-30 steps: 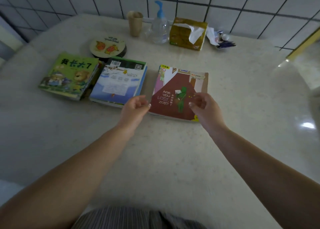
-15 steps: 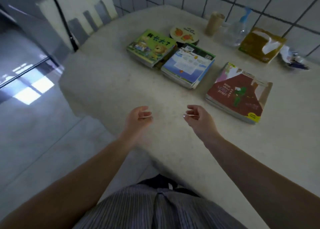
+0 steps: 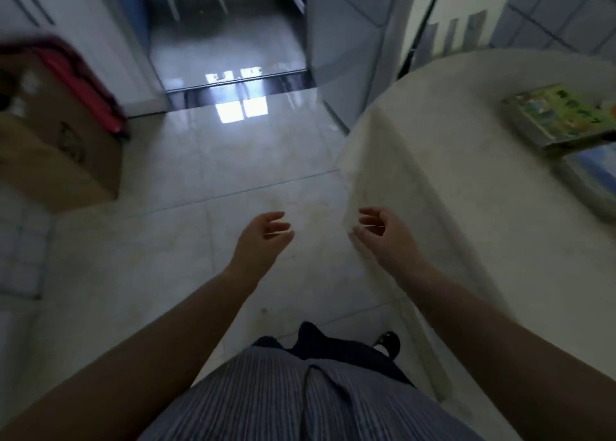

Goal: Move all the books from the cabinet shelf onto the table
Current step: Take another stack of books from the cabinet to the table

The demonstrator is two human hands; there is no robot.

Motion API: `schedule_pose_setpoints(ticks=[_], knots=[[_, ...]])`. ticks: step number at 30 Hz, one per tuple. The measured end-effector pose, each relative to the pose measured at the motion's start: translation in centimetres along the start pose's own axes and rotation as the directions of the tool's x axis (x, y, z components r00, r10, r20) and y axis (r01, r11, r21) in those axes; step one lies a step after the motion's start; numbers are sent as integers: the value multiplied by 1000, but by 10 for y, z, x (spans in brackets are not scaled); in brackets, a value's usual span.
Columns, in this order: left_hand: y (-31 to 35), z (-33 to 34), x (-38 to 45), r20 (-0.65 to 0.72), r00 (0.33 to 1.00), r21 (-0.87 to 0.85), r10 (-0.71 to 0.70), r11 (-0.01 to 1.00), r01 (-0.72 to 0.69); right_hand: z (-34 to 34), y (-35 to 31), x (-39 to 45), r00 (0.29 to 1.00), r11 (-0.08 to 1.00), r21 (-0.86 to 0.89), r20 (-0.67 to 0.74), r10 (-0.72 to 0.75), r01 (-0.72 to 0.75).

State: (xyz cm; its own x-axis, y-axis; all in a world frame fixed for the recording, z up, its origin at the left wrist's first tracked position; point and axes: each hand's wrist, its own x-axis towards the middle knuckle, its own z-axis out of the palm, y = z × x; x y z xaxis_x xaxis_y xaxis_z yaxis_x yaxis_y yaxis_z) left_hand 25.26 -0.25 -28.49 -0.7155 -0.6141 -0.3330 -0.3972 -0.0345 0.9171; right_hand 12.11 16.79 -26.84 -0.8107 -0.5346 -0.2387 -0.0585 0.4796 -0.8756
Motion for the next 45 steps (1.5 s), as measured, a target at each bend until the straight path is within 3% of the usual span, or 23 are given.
schedule_pose_setpoints(ticks=[5,7,12,20,27,37,45], knots=[[-54,-113,-46,-240,966,-114,-100,991,75,114,-47,-10,963,993,-65,257,-83,103],[-68,-133,-59,-284,948,-160,-144,982,101,139,-58,-13,947,987,-78,300,-111,140],[-114,-200,-109,-467,832,-365,-299,922,126,236,-93,-30,834,948,-144,525,-170,283],[-153,-282,-158,-643,636,-504,-426,861,68,357,-146,-44,628,895,-142,758,-176,423],[-182,-371,-181,-755,370,-600,-542,798,-56,495,-203,-53,386,855,-60,907,-169,515],[-199,-482,-226,-758,-30,-627,-652,739,-247,673,-294,-111,-2,745,120,988,-157,656],[-220,-524,-268,-677,-224,-605,-701,704,-372,756,-329,-176,-259,663,262,960,-105,702]])
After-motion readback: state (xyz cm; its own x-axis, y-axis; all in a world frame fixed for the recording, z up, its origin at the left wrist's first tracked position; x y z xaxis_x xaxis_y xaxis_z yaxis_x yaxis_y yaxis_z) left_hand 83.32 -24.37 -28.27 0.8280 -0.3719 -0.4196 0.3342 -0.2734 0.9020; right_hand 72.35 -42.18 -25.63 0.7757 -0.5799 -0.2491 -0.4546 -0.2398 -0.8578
